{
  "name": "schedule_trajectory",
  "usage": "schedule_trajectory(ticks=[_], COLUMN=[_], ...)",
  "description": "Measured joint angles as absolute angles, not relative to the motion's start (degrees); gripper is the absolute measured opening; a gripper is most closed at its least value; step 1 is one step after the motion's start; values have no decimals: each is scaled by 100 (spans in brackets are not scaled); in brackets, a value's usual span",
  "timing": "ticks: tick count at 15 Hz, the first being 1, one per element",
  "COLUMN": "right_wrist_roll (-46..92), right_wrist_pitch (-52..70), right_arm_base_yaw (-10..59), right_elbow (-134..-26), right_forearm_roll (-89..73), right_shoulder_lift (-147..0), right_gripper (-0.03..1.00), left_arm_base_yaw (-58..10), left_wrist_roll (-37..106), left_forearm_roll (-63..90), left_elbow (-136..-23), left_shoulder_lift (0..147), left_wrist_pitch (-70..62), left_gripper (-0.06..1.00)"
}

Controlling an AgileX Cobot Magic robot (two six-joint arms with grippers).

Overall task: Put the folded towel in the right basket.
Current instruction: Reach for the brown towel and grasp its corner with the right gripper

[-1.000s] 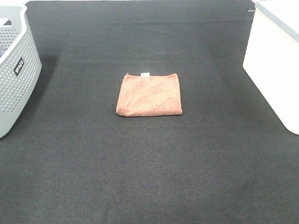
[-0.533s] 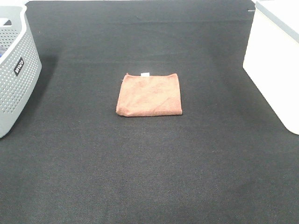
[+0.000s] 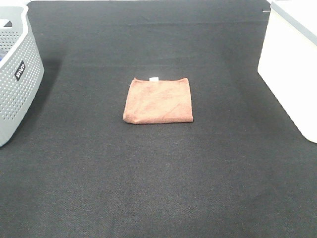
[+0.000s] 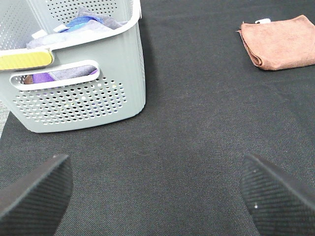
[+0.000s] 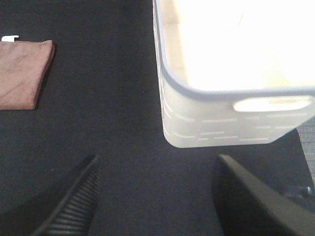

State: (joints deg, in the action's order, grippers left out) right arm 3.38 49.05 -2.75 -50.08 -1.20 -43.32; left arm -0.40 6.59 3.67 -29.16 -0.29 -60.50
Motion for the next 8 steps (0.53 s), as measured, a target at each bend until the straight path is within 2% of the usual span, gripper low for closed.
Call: schedule_trajectory(ticks=[5, 8], right_wrist_roll=[355, 602], right_wrist_pitch=[4905, 4927], right_arm_base_yaw=[-275, -275], right_elbow=[-6732, -7827], right_forearm_roll=[-155, -699], right_shoulder_lift=[-6583, -7872], right_gripper=[62, 62], left_arm_base_yaw=[-40, -40], left_wrist_roll=[659, 659], left_forearm_roll=[367, 367], left_elbow=[-2916, -2916], left_shoulder_lift=[-29, -29], left_wrist_pitch=[-6050, -6050], left_gripper=[88, 88])
